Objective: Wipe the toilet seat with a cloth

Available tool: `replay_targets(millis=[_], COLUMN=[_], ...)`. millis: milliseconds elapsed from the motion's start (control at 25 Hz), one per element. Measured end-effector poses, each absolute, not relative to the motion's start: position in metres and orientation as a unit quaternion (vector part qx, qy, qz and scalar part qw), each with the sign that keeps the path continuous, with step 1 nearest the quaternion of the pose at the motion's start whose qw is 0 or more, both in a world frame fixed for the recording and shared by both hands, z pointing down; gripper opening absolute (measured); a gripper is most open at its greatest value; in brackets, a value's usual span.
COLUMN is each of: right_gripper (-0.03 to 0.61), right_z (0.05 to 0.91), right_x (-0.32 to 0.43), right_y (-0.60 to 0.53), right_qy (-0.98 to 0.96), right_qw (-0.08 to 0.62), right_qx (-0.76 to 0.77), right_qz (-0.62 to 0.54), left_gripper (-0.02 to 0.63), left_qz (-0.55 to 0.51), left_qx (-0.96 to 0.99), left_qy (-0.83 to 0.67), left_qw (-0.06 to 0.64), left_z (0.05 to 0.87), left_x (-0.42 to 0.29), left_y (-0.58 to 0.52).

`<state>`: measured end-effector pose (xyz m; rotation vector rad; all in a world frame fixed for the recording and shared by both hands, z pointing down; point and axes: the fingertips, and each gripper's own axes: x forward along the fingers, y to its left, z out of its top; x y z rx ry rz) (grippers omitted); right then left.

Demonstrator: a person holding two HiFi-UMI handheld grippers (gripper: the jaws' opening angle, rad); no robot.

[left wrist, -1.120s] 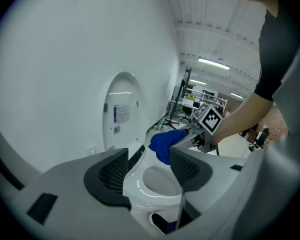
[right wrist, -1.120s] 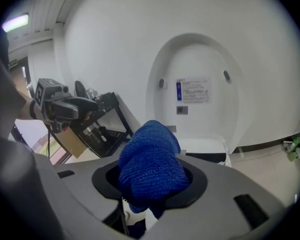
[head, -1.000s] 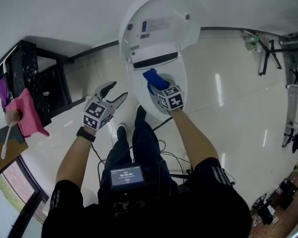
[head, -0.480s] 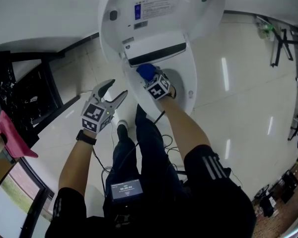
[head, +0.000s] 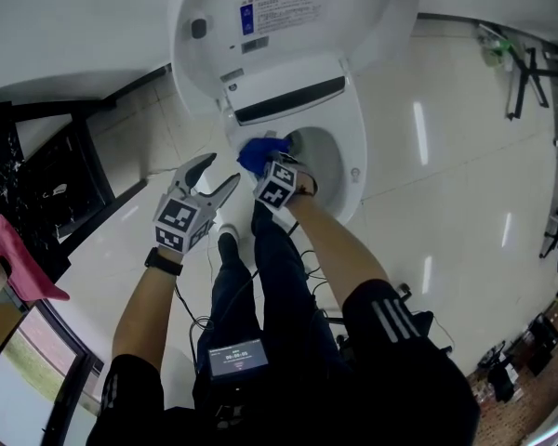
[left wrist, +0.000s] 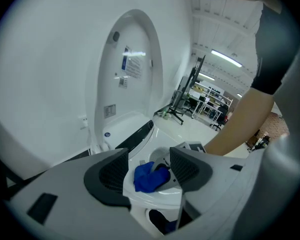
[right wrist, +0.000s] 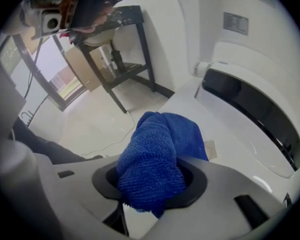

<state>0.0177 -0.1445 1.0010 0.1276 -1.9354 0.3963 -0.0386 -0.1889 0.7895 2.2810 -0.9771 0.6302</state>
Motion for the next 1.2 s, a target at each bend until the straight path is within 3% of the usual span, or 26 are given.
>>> replay_targets(millis=[440,880,1200], right_gripper=[0.178,0.178,0.178], right_z=[0.999,0.822,0.637], right_x=[0.036,0.04,0.055], right_y=[-0.07,-0.204,-0.183], right_qy=[-0.796,-0.866,-0.892], right_qw=[0.571,0.265,0.153], right_qx=[-0.036,0.253,0.31], right_qz=[0.199,0.34,0.293], left_gripper=[0.265,0.265,0.265], left_qz=[0.242,0.228,0.196], left_qx=[0.859,0.884,0.909], left_qy=[-0.354,-0.337,-0.328], left_qw=[0.28,0.23,0.166], left_z=[0.775,0.687,0.572], left_x=[-0.038,-0.039,-0.043], left_y=[-0.177,-0.172,-0.134])
